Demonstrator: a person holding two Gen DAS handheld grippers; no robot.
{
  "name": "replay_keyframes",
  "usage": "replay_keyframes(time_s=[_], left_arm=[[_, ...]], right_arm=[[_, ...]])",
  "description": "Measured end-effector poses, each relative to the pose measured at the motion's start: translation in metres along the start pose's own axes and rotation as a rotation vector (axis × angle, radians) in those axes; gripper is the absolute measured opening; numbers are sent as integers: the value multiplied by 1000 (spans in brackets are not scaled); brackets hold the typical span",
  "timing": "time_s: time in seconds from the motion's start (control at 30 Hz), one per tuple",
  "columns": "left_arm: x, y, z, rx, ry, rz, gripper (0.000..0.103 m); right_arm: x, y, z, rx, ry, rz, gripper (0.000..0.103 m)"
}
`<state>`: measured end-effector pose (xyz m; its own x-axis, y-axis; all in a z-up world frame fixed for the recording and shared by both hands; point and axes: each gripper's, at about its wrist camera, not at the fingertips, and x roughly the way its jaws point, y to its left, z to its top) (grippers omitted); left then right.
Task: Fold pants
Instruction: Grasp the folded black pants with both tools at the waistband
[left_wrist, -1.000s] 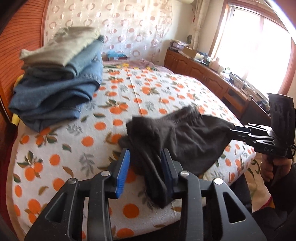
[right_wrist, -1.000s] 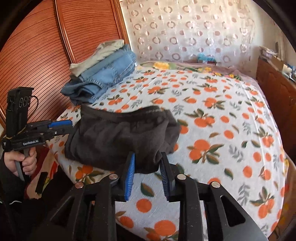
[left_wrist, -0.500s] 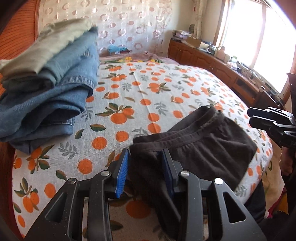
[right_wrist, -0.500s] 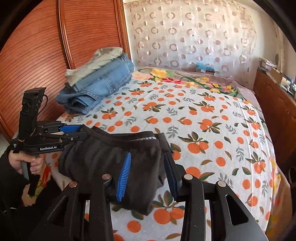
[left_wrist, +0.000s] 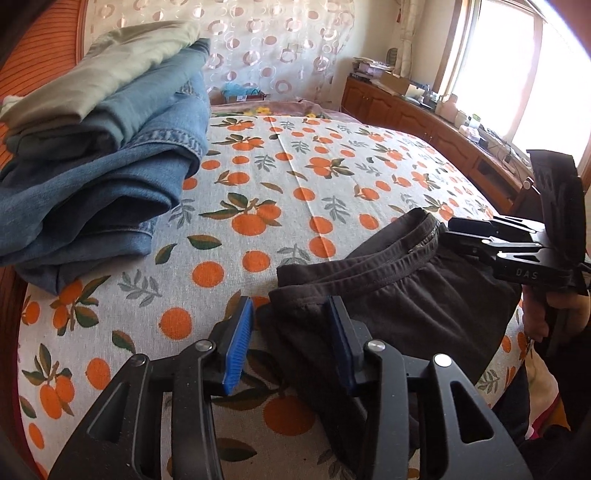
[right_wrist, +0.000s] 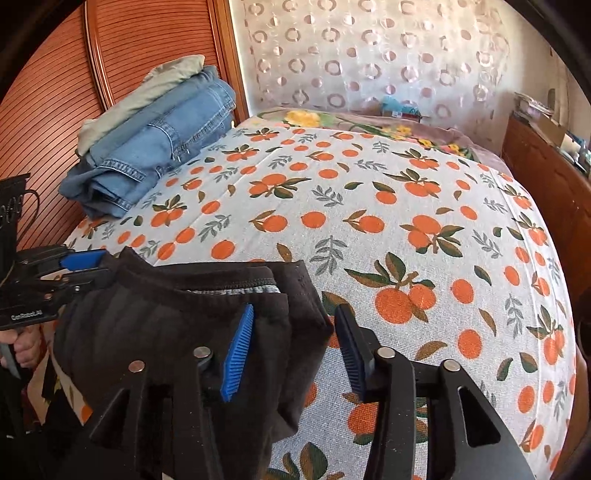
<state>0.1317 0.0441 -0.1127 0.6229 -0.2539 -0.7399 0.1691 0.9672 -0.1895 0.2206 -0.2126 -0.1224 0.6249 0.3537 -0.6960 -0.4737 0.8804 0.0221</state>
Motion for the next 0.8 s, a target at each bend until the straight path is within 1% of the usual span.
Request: replay_keyframes(time_s=[0.03, 0.3, 0.33, 0.4, 0.47, 0.5, 0.57, 0.67, 0.7, 0.73, 0.8], left_arm=[[-1, 1, -2, -7, -2, 4, 48], [-1, 5, -6, -25, -5, -12, 49], [-1, 5, -6, -26, -6, -12, 49], [-1, 4, -7, -25, -8, -12, 49], [-1, 4, -7, -26, -8, -11, 49], [-2, 5, -7, -27, -6, -12, 49], [-3, 5, -7, -32, -3, -23, 49], [-3, 3, -8, -21, -9, -45, 49], [-3, 1, -9, -13, -9, -53, 47], [-2, -2, -9, -2, -6, -59, 44], [-2, -3, -9, 1, -5, -66, 42]], right_arm=[[3, -1, 0, 2, 4, 1, 52], [7, 0, -4, -8, -9, 39, 52], [7, 1, -5, -15, -10, 34, 50], [7, 3, -6, -32, -15, 40, 41], [7, 6, -7, -47, -21, 38, 36], [6, 8, -8, -57, -24, 42, 31], [6, 10, -10, -75, -31, 41, 27], [5, 13, -13, -85, -38, 34, 25], [5, 13, -13, -83, -39, 35, 25], [6, 13, -13, -81, -39, 36, 25], [6, 12, -13, -77, -39, 39, 25]])
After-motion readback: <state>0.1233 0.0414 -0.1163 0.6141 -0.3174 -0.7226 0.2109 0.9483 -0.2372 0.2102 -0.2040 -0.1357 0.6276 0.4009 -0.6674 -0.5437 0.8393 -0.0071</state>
